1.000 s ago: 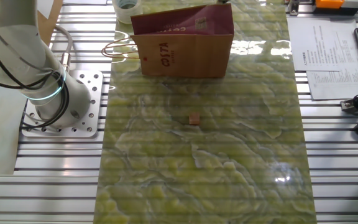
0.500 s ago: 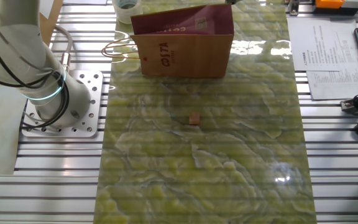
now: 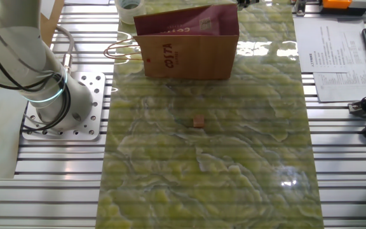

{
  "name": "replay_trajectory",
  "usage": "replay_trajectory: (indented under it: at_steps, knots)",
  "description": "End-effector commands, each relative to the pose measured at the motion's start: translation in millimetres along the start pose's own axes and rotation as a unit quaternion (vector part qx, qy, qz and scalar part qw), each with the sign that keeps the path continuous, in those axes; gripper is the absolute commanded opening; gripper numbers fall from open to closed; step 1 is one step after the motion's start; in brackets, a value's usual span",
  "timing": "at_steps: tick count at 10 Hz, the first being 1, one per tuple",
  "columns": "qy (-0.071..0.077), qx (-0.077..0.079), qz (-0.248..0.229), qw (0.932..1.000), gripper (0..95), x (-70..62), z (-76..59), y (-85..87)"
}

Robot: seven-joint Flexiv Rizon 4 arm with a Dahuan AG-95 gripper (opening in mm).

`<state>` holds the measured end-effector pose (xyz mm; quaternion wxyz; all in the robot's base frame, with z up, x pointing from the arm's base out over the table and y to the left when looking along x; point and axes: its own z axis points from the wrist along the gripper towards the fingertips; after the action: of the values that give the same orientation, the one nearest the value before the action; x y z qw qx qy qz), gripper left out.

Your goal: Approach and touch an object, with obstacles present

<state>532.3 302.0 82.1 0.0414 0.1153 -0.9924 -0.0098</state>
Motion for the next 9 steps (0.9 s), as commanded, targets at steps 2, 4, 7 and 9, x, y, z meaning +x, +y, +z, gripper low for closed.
replay_trajectory:
  at_steps: [2, 4, 7, 9]
  knots:
    - [0.001, -0.010, 0.052, 0.9986, 0.0, -1.0, 0.8, 0.2]
    - [0.007, -0.012, 0.025, 0.9996, 0.0, -1.0, 0.8, 0.2]
    - [0.003, -0.005, 0.025, 0.9997, 0.0, -2.1, 8.8, -2.6]
    - [-0.003, -0.003, 0.025, 0.9997, 0.0, -7.4, 20.4, -13.3]
